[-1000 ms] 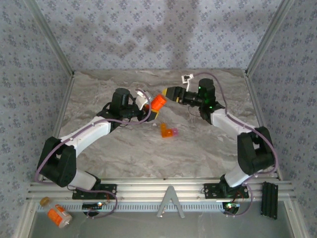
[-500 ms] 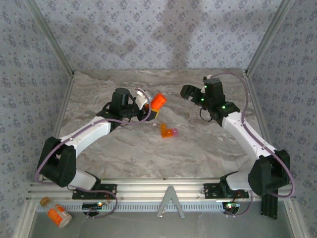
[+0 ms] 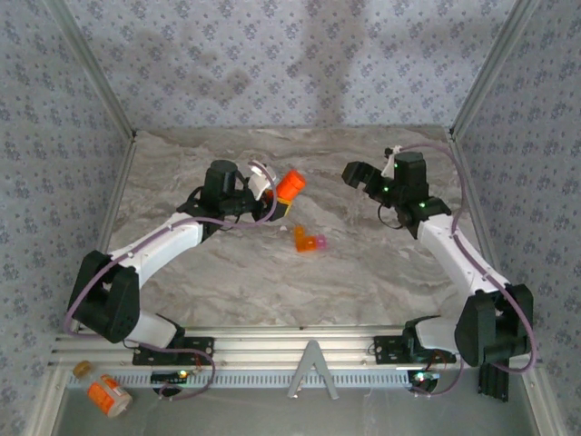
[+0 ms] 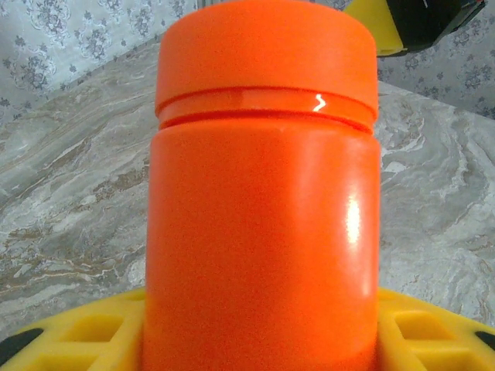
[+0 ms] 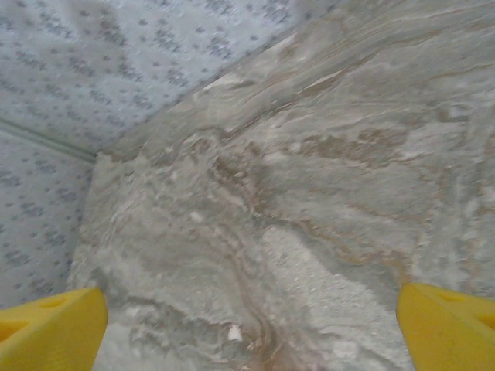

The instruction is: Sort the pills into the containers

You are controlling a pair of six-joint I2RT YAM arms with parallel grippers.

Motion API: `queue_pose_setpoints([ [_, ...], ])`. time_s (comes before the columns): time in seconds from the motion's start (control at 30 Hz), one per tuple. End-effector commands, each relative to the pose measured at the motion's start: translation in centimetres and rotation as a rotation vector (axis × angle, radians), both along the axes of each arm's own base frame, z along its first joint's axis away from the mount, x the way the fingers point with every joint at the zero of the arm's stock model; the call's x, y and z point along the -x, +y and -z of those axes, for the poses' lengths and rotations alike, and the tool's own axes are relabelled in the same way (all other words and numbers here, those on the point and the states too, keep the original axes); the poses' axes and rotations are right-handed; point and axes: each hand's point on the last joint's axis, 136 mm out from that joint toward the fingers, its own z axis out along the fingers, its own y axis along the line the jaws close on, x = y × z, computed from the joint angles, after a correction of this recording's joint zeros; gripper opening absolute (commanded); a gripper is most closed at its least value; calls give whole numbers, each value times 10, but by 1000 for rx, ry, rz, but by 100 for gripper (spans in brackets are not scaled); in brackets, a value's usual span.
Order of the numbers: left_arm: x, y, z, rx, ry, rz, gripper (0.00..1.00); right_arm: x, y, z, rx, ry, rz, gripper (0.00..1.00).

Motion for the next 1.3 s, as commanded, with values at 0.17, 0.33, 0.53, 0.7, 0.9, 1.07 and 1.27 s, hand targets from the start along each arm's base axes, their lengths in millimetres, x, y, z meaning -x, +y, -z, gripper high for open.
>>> queue_pose_setpoints([
  [0.17,3,-7,-29,31,-71,49,0,17,88,-50,-178,-38,-274,88],
  [0.33,4,-8,-29,30,-70,52,0,23,120,-61,-219,-48,-332,89],
  [0.53,4,-9,-29,33,-69,56,0,20,138,-59,-213,-40,-357,87],
  [0.7,4,-10,-29,37,-68,61,0,22,148,-51,-219,-15,-386,84],
  [0.9,4,-11,-29,39,-66,64,0,24,155,-44,-215,-4,-416,76],
  [1.07,4,-11,-29,39,-64,67,0,26,156,-49,-233,-25,-443,63],
  [1.27,8,-12,-32,45,-63,81,0,31,156,-58,-251,-104,-546,51],
])
